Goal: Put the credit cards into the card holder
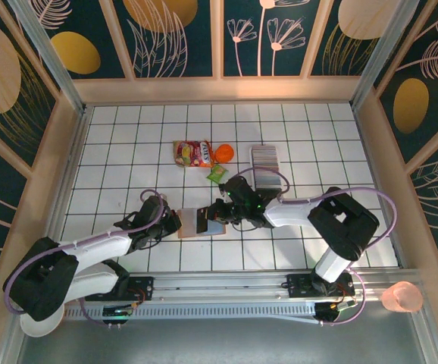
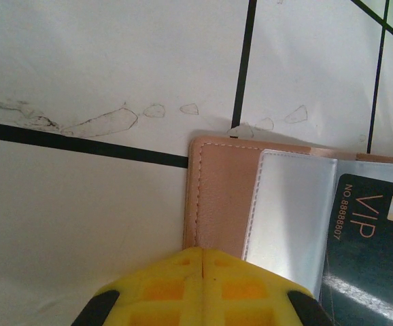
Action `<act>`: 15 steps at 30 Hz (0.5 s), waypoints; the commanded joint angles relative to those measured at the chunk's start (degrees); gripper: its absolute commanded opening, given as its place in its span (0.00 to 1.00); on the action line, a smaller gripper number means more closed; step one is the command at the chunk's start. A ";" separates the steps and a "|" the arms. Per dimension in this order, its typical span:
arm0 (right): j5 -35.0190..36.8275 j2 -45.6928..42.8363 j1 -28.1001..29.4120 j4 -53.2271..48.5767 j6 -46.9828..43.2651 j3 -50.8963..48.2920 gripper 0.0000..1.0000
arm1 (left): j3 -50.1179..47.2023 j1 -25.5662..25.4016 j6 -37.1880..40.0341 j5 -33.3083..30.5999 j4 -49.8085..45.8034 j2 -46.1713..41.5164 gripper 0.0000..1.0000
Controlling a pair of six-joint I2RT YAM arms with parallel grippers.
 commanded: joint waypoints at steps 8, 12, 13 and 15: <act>-2.79 2.70 0.06 5.86 3.47 -1.19 0.00 | -0.54 0.04 0.38 -0.73 -0.51 1.29 0.00; -1.05 2.78 0.10 3.43 3.49 -0.75 0.00 | -0.67 0.02 0.40 -0.79 -0.79 0.95 0.00; -0.37 2.62 0.04 2.44 3.40 -0.66 0.00 | -0.76 0.01 0.34 -0.91 -0.93 0.77 0.00; 1.05 2.04 0.03 0.63 3.28 -0.57 0.00 | -0.84 0.00 0.38 -1.23 -1.08 0.37 0.00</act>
